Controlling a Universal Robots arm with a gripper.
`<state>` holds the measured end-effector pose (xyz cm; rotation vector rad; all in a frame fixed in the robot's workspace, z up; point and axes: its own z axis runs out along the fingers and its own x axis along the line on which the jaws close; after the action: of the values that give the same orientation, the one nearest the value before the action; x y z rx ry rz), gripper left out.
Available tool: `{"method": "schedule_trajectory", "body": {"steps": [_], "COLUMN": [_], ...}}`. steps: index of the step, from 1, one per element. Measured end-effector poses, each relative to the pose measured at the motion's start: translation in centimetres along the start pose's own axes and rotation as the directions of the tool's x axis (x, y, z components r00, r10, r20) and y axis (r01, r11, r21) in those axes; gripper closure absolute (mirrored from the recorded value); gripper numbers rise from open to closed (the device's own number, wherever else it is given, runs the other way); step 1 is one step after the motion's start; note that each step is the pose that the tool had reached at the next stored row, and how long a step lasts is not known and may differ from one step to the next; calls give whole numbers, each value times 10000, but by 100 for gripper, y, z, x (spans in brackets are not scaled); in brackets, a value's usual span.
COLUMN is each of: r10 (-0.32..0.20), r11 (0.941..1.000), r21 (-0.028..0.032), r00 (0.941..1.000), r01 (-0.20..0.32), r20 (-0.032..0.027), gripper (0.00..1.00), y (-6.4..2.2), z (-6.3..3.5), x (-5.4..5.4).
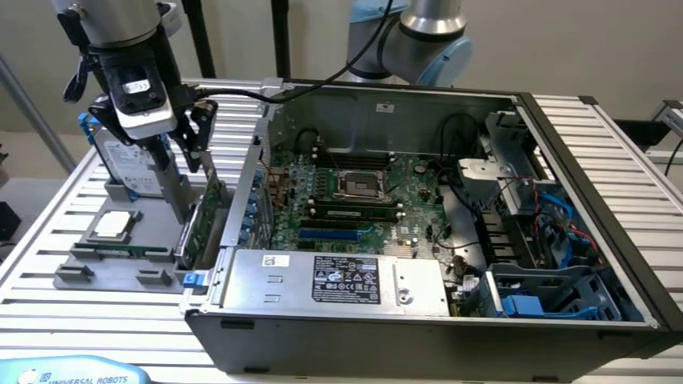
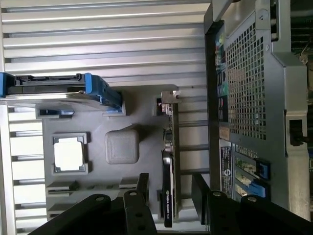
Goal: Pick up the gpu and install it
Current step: 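Pick up the gpu and move the gpu toward the slot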
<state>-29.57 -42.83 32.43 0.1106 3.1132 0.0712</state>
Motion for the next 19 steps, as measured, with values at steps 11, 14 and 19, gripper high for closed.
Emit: {"method": "schedule_trajectory", "body": {"steps": [11, 14, 19], "r10": [7, 11, 52], "r11": [10000, 10000, 10000], "r21": [0, -1, 1], "r00": [10000, 10000, 10000], "r01": [-7, -11, -52], "r20": [10, 13, 18], "gripper": [52, 52, 52], "y": [-50, -66, -96], "z": [198, 252, 341], "x": [2, 2, 2]}}
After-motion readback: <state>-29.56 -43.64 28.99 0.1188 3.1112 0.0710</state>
